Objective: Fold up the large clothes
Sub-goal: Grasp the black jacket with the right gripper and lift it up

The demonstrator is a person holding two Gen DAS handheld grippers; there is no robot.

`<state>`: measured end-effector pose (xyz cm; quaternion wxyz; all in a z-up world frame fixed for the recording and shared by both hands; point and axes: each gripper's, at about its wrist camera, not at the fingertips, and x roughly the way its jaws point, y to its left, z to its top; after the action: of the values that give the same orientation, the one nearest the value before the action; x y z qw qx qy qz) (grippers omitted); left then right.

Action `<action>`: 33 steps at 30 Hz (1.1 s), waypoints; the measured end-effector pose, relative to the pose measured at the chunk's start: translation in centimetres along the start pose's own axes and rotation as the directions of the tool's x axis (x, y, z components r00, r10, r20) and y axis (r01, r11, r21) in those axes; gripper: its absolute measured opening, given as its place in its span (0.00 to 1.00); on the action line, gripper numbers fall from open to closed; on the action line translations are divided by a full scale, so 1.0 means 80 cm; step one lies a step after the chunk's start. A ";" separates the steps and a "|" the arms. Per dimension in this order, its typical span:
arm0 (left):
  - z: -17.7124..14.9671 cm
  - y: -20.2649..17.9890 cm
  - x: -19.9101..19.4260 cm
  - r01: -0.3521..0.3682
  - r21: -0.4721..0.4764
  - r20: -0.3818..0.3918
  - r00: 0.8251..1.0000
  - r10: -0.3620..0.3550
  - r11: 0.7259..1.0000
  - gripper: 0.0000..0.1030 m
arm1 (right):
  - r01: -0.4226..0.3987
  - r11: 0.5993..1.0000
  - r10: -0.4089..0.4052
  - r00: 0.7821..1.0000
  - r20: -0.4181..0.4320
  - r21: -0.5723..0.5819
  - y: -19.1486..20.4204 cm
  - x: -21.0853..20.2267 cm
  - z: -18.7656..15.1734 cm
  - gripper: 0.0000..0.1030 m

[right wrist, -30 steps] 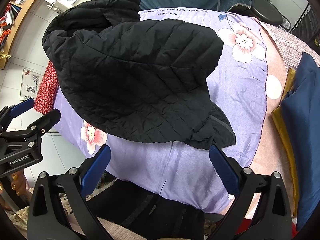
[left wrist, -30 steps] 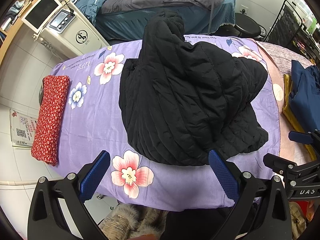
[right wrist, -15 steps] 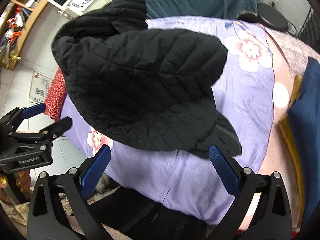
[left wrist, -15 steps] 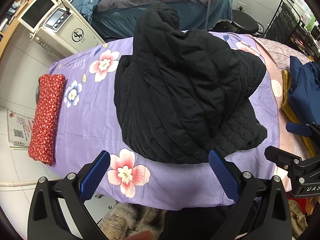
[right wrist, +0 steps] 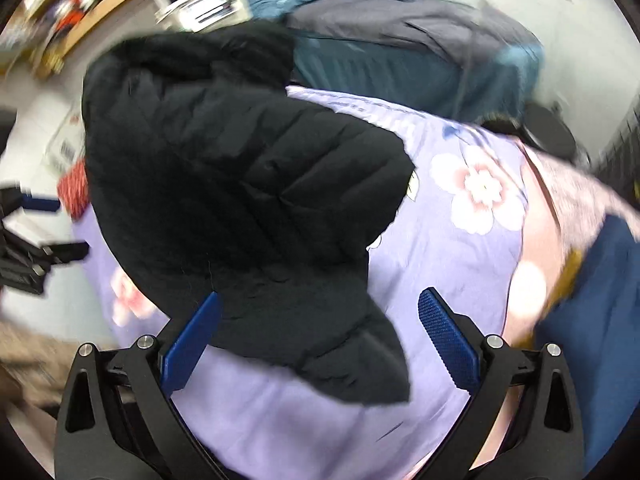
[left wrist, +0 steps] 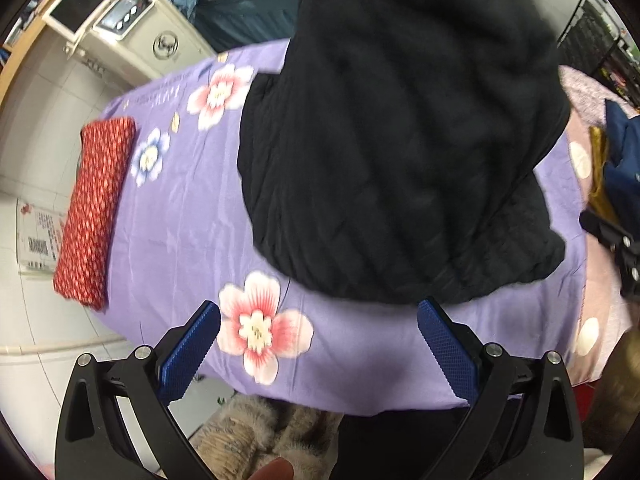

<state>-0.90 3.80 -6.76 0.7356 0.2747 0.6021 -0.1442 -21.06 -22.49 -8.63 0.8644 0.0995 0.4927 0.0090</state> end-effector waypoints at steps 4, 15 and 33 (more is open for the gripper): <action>-0.024 0.017 0.023 0.006 -0.074 -0.061 0.998 -0.011 0.997 0.94 | -0.073 0.996 0.070 0.996 -0.061 -0.048 -0.014 0.056 -0.007 0.94; -0.077 0.066 0.051 0.028 -0.258 -0.118 0.991 -0.060 0.966 0.94 | -0.320 0.947 0.307 0.917 -0.256 -0.011 0.018 0.134 -0.014 0.34; -0.140 0.013 -0.049 0.196 -0.040 0.433 0.887 -0.160 0.980 0.92 | -0.872 0.482 0.873 0.486 -0.038 -0.084 0.209 -0.048 0.189 0.08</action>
<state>-10.31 10.63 -4.13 0.8441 0.1494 0.4541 -0.2429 -8.76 -9.05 5.17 0.7466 0.2957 0.3689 0.4681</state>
